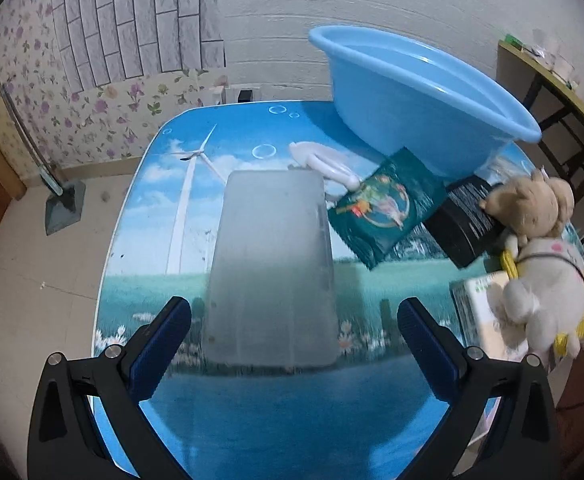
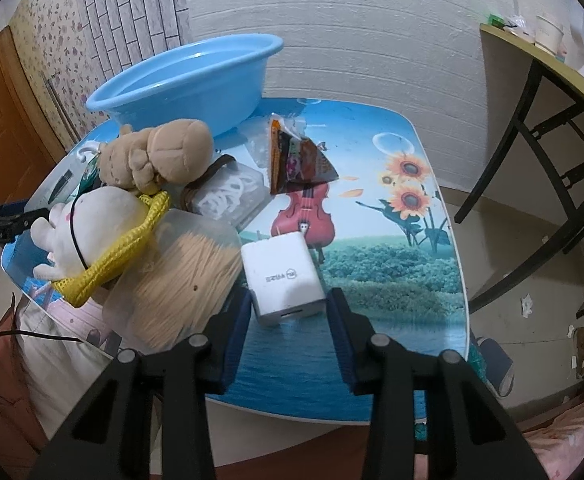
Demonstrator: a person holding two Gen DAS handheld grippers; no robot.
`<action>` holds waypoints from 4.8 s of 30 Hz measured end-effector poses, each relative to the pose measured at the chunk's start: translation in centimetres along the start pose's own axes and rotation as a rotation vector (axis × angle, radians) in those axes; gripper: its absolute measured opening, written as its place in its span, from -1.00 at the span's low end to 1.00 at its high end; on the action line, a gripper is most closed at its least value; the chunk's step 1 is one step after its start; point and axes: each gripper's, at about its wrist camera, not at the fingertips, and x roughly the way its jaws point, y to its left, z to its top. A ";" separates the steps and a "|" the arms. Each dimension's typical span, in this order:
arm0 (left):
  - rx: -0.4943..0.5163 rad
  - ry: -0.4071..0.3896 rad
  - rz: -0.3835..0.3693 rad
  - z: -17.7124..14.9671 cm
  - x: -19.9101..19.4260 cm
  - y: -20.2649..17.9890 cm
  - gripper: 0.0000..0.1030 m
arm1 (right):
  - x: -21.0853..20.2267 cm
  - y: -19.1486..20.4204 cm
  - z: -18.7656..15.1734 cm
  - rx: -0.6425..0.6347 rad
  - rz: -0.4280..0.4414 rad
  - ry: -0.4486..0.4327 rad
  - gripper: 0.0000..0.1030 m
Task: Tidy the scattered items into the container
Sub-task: 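Close left tool on the grey box while right tool closes on the white charger, then lift and carry the grey box and white charger over the blue basin with both tools, then open left tool over the basin while right tool releases the charger into it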
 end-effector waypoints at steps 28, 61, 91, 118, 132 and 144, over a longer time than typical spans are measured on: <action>0.030 -0.002 0.043 0.8 2.8 0.2 1.00 | 2.2 -0.5 1.7 0.006 0.018 -0.009 -0.20; 0.029 -0.259 0.029 1.5 -7.7 -2.5 0.19 | -2.3 -0.5 3.4 0.021 0.075 -0.170 -0.27; 0.142 -0.291 -0.093 12.0 -4.9 -10.2 0.19 | -4.1 5.9 16.4 -0.131 0.271 -0.300 -0.27; 0.210 -0.186 -0.104 12.4 0.1 -11.4 0.20 | 4.7 6.7 16.9 -0.148 0.276 -0.105 -0.27; 0.202 -0.175 -0.089 10.4 -1.3 -11.7 0.24 | 3.3 6.6 15.9 -0.145 0.264 -0.119 -0.26; 0.185 -0.180 -0.080 7.9 -4.0 -11.8 0.39 | 1.3 5.6 13.3 -0.118 0.240 -0.118 -0.26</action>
